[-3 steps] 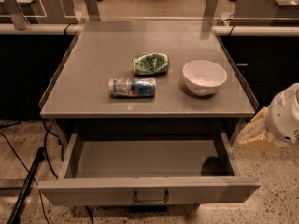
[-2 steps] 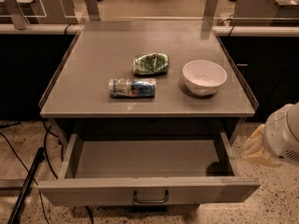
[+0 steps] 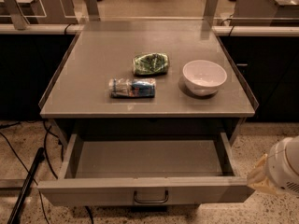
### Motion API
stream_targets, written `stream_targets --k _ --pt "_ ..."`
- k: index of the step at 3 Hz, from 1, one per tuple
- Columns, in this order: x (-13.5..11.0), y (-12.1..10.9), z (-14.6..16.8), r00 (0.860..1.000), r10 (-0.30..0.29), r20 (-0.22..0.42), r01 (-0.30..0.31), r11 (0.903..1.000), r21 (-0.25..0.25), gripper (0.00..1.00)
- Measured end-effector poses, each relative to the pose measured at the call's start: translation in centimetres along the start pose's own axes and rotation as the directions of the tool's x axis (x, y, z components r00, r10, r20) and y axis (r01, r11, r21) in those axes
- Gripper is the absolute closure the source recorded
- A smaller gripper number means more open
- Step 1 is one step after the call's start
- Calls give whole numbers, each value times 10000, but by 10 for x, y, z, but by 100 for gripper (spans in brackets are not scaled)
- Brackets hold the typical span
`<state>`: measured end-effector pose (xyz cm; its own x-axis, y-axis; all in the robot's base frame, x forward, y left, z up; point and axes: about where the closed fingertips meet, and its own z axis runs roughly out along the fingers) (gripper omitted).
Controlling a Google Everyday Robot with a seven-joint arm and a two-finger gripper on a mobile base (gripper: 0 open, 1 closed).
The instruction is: Close top drawer
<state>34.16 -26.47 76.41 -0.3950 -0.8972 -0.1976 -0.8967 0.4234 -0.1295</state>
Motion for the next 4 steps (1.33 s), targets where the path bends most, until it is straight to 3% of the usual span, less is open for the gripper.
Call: stream_targets --k 2,3,4 --pt "23 33 26 9999 50 -160 -65 9957 -927 100" --pt "23 49 42 9996 -135 250 169 9899 -1409 100" --pt "20 60 57 9948 -358 955 506 9862 -1576 100"
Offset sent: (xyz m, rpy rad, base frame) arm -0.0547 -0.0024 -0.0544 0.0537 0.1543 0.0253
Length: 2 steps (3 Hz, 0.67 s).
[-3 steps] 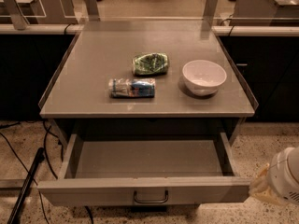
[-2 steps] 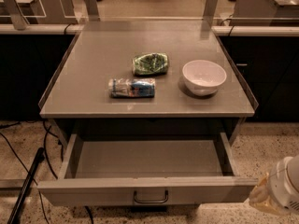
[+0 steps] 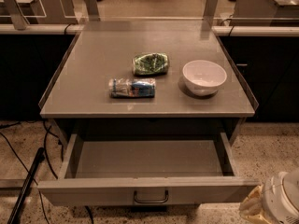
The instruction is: Close top drawer
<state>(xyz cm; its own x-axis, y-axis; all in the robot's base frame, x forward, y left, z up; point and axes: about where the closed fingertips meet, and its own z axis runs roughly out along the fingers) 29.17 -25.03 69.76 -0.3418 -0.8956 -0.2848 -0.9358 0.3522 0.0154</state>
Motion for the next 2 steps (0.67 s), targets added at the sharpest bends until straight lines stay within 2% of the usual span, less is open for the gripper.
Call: stream_targets --k 1,2 --pt "-7 4 13 9908 -238 1329 196 9992 335 100" --pt "-10 6 9 9850 -772 1541 705 9963 484 100"
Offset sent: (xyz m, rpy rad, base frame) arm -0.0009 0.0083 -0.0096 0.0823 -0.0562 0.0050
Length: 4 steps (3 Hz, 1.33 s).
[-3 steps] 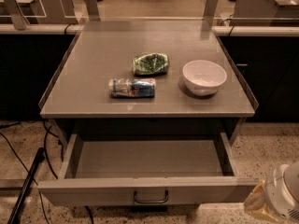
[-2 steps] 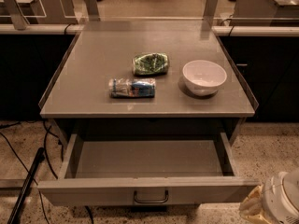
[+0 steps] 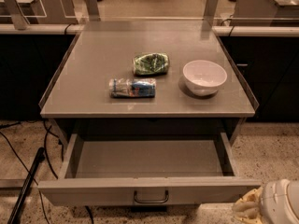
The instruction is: Close top drawer
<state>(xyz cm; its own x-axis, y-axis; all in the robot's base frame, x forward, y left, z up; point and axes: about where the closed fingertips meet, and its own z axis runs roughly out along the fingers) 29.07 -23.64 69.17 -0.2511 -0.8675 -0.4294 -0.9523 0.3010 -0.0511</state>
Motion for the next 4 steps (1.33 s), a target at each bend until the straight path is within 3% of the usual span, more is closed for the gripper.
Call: stream_targets --k 2,3,4 --pt "12 -1 23 9995 72 306 -92 9979 648 100" --pt "5 -3 33 9963 -457 729 362 9913 1265 100" --pt "-7 -6 40 9870 -1147 1129 902 9751 2026 100"
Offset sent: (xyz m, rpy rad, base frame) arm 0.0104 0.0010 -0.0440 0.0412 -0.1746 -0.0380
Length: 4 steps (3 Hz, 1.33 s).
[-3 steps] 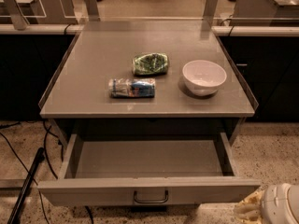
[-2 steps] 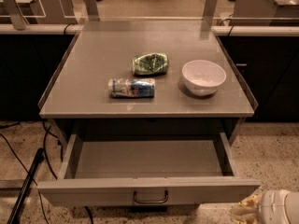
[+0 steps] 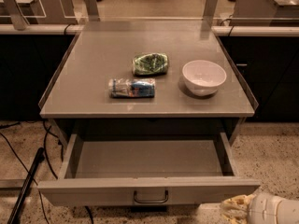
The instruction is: Close top drawer
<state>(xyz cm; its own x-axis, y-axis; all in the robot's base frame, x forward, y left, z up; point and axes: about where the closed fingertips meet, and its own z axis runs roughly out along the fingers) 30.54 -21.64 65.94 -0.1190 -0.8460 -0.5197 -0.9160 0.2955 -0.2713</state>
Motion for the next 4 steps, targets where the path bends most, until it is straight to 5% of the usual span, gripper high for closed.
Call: stream_targets --k 2,4 --pt "-17 -13 17 9947 -882 533 832 9924 904 100" --pt "-25 -27 42 9909 -1142 719 1071 9897 952 100"
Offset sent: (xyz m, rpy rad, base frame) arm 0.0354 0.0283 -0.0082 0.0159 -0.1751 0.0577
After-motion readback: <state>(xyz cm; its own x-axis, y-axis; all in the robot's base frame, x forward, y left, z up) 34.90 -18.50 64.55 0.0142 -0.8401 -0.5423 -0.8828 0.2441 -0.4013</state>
